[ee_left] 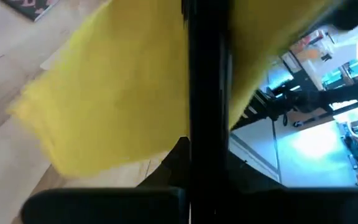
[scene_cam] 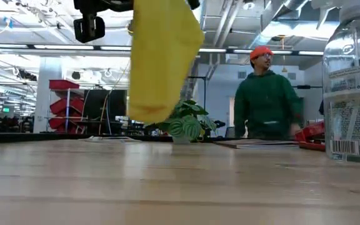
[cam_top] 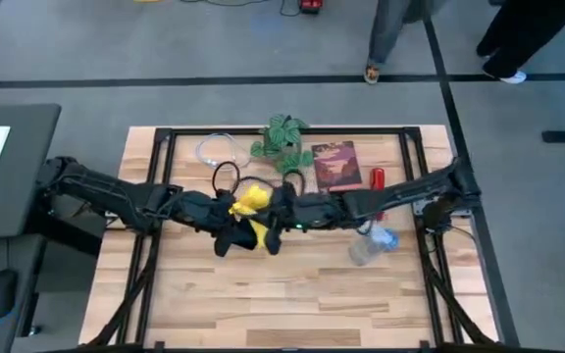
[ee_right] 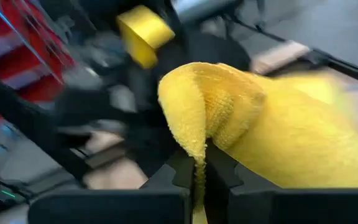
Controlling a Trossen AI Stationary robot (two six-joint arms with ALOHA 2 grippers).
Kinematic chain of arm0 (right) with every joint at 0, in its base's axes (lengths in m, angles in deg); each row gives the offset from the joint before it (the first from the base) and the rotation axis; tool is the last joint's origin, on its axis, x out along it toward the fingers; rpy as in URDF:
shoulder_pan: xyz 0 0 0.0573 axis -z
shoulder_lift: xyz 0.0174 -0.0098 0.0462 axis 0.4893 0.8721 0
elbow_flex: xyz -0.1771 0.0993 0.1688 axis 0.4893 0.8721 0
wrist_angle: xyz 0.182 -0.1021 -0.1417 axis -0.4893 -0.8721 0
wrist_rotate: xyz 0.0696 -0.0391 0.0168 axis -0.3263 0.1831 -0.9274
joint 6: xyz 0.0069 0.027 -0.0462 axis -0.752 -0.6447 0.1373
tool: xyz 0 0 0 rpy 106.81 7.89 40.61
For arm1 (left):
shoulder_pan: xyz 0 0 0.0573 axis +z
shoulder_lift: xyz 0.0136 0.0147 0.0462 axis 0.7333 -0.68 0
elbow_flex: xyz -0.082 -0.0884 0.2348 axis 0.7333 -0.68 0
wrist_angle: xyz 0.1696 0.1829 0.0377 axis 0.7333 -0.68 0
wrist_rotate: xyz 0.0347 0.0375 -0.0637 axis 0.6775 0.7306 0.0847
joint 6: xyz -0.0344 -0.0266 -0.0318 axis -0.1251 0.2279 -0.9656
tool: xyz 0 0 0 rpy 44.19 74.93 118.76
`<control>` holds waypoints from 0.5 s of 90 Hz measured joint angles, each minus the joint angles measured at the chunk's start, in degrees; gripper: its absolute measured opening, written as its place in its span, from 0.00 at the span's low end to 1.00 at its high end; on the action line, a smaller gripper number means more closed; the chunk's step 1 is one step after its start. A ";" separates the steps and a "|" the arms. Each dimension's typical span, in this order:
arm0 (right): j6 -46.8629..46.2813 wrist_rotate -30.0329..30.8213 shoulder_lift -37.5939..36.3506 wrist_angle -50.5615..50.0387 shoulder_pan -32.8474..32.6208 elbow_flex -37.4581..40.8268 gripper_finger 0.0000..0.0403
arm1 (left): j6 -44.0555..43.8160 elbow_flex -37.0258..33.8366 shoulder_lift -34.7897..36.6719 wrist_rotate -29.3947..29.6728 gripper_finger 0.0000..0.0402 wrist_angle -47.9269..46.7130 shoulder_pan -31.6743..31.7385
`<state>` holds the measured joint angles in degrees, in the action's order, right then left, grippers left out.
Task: Apply microfiber cloth
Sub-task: Wipe the back and front of the cellphone with the yellow microfiber cloth
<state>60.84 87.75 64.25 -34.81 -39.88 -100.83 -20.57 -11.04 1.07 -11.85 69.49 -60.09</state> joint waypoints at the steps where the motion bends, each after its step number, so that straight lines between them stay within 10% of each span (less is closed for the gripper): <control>1: 0.17 -0.01 0.28 -0.86 0.05 -0.62 0.00 | 0.03 -0.03 0.00 -0.01 0.02 0.06 -0.01; 45: 9.28 1.31 1.70 -13.36 1.20 -9.41 0.00 | 1.04 1.47 -0.01 0.32 0.02 1.47 -0.58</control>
<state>70.12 89.05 65.95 -48.17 -38.69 -110.24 -19.53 -9.56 1.06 -11.54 70.96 -60.67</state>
